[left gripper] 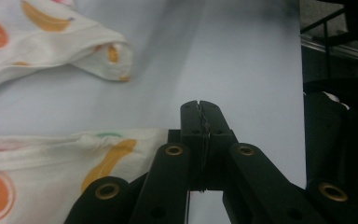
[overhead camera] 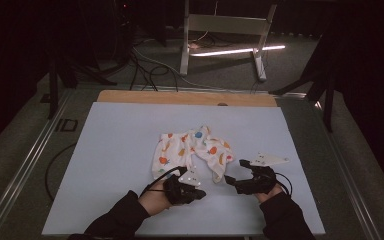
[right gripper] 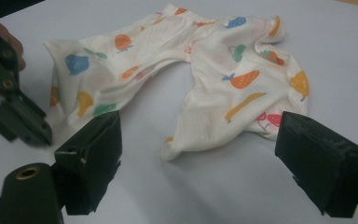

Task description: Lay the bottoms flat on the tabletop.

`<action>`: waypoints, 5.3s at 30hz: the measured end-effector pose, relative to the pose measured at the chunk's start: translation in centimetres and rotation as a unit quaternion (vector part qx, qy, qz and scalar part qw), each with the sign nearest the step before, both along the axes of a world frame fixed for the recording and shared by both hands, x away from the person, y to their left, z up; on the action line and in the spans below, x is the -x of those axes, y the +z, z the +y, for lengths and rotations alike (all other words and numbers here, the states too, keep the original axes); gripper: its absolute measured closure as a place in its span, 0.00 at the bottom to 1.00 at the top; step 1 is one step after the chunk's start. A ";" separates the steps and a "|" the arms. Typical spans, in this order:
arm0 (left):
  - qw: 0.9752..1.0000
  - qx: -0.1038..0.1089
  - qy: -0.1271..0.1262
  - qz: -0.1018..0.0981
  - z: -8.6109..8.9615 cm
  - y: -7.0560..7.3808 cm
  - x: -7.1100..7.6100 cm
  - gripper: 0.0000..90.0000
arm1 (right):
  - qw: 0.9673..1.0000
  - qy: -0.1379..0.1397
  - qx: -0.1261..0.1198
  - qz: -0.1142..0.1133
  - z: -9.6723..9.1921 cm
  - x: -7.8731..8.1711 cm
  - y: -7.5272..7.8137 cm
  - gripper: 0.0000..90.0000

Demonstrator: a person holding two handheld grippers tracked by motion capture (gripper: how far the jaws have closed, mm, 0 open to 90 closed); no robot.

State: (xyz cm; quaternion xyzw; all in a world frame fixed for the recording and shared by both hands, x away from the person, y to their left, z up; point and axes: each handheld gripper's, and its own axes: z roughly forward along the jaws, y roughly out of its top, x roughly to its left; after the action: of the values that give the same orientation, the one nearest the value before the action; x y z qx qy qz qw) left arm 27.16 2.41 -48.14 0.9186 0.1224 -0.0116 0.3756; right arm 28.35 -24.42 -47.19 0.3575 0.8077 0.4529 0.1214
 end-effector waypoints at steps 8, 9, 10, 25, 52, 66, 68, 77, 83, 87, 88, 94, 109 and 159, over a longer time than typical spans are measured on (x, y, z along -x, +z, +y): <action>0.996 0.048 0.050 -0.055 3.1 1.6 -0.2 0.40 | 1.000 0.003 -0.005 -0.004 0.1 0.1 0.1 0.16; 0.995 0.055 0.058 -0.060 3.9 1.9 -0.2 0.37 | 1.000 0.002 -0.003 -0.006 0.1 0.1 0.1 0.16; 0.994 0.061 0.067 -0.062 4.7 2.2 -0.3 0.33 | 1.000 0.003 -0.002 -0.005 0.2 0.1 0.0 0.16; 0.976 0.072 0.184 -0.088 15.0 0.8 2.8 0.07 | 0.997 0.067 -0.014 -0.034 3.5 1.6 0.9 0.15; 0.990 -0.015 0.113 -0.081 10.9 -4.0 -3.8 1.00 | 0.999 0.027 -0.011 -0.046 1.7 1.2 0.4 0.15; 0.994 0.037 0.072 -0.079 13.3 -2.2 0.4 1.00 | 0.999 0.020 -0.010 -0.048 1.2 1.2 0.5 0.15; 0.993 0.050 0.072 -0.076 13.9 -1.9 1.2 1.00 | 0.999 0.020 -0.011 -0.046 1.2 1.2 0.5 0.15; 0.991 0.063 0.080 -0.090 15.9 -1.5 3.9 0.94 | 0.999 0.020 -0.006 -0.045 1.2 1.3 0.5 0.15; 0.993 0.061 0.048 -0.093 14.5 -1.6 3.6 0.75 | 0.999 0.022 -0.007 -0.045 1.3 1.2 0.5 0.15; 0.994 0.035 0.038 -0.092 13.3 -2.5 3.0 0.62 | 0.999 0.023 -0.006 -0.045 1.3 1.3 0.4 0.15; 0.995 0.028 0.037 -0.091 13.1 -2.7 2.9 0.60 | 0.999 0.023 -0.005 -0.045 1.3 1.2 0.4 0.15; 0.997 -0.012 0.017 -0.077 12.2 -3.9 1.5 0.63 | 0.999 0.024 -0.005 -0.045 1.3 1.2 0.4 0.15; 0.996 -0.035 0.006 -0.083 12.9 -3.3 1.8 1.00 | 0.999 0.029 -0.009 -0.046 1.2 1.6 0.6 0.15; 0.995 -0.032 -0.033 -0.092 4.3 -2.5 4.0 0.66 | 0.999 0.009 -0.013 -0.039 -0.3 2.1 0.3 0.15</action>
State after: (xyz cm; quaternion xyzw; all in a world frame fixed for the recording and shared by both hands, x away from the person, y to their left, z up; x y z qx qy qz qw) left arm 23.14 6.74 -50.61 0.9311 0.0572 0.0641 0.3546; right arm 26.27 -24.72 -46.88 0.3338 0.7996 0.4778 0.1444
